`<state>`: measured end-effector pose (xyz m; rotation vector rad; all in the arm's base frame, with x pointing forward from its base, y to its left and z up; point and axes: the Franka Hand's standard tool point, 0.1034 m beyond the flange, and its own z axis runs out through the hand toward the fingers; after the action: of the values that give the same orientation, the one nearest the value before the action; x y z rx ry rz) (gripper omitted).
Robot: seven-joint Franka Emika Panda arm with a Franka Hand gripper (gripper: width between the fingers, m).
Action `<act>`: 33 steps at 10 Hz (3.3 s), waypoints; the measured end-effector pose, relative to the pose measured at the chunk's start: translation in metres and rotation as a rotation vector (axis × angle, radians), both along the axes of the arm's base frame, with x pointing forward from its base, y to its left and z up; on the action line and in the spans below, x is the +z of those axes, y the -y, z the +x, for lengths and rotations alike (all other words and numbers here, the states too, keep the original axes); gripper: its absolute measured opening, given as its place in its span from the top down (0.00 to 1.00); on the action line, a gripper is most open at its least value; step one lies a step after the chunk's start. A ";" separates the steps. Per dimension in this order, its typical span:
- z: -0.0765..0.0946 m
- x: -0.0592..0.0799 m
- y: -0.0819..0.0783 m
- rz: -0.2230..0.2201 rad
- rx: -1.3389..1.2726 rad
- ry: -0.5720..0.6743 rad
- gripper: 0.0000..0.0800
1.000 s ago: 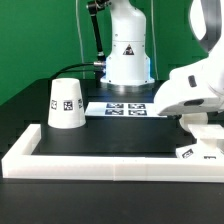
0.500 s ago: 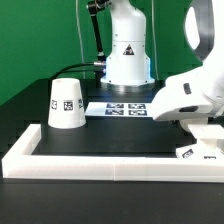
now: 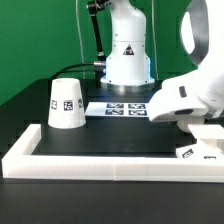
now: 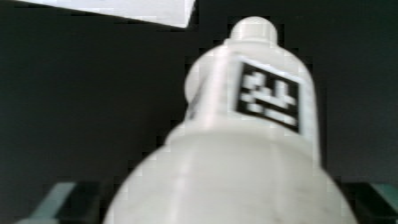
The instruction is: Assemble lamp
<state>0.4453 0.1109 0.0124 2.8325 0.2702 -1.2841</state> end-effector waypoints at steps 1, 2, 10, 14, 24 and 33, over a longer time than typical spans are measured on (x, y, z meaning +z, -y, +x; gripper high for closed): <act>0.000 0.000 0.000 0.000 0.000 0.000 0.28; 0.000 0.000 0.000 0.000 0.000 0.000 0.28; 0.043 0.089 0.020 0.084 0.035 -0.014 0.28; 0.059 0.082 0.020 0.104 0.030 0.204 0.28; 0.110 0.133 0.055 0.200 0.079 0.852 0.28; 0.130 0.136 0.067 0.216 0.199 1.166 0.28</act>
Offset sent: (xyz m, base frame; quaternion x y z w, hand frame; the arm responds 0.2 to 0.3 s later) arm 0.0000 0.0000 0.0000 0.0000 0.0000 0.0000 1.0000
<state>0.5755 0.0442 0.1481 3.0331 0.6043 0.5282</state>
